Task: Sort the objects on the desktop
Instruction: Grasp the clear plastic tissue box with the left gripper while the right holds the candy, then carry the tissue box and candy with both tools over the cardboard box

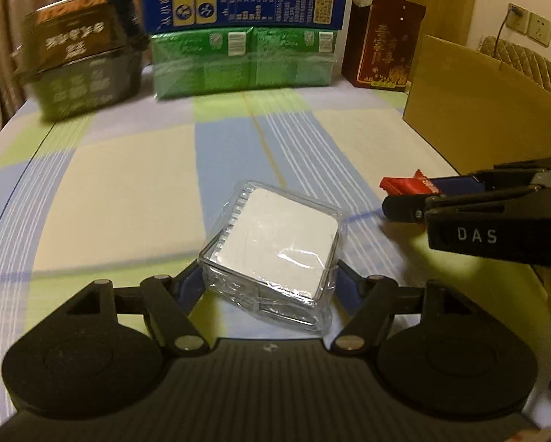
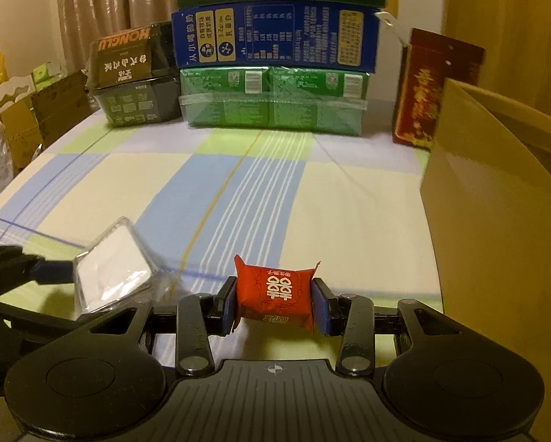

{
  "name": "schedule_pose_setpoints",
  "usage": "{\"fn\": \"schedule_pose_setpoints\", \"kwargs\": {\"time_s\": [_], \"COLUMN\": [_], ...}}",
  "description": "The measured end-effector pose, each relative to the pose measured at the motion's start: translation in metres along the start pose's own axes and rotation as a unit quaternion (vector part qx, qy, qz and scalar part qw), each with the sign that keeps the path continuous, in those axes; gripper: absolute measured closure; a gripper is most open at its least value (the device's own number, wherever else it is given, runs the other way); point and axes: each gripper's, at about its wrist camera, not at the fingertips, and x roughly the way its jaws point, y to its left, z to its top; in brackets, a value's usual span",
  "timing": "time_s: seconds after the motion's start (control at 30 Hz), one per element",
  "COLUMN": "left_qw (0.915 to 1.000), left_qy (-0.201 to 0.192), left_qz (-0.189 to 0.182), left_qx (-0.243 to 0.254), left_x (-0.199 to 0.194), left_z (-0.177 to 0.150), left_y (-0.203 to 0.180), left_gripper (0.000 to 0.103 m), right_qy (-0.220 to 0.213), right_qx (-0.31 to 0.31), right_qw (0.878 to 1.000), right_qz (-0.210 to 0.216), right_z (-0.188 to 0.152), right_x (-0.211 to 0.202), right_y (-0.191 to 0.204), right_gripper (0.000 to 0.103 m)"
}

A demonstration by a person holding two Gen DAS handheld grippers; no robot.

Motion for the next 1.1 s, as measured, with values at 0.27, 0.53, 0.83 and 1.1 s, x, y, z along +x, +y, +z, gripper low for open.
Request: {"fn": "schedule_pose_setpoints", "kwargs": {"time_s": [0.27, 0.53, 0.83, 1.1], "left_qw": [0.9996, 0.999, 0.9998, 0.9992], "left_qy": [-0.026, -0.009, 0.008, -0.017], "left_qz": [0.01, 0.002, 0.005, 0.031], "left_qx": [0.004, 0.043, 0.02, -0.021], "left_x": [-0.035, -0.024, -0.019, -0.061], "left_z": [-0.018, -0.022, -0.021, -0.019], "left_y": [-0.013, -0.013, -0.013, -0.021], "left_gripper": [0.024, 0.018, 0.038, 0.038], "right_qy": [-0.003, 0.006, 0.003, -0.04], "right_qx": [0.026, 0.039, 0.029, 0.007], "right_qw": [1.0, 0.999, 1.0, 0.999], "right_qz": [0.009, 0.002, 0.004, 0.008], "right_z": [-0.022, -0.026, -0.029, -0.037], "right_x": [-0.038, -0.033, -0.035, -0.084], "right_y": [0.007, 0.002, 0.007, 0.02], "right_gripper": [0.064, 0.064, 0.064, 0.064]}}
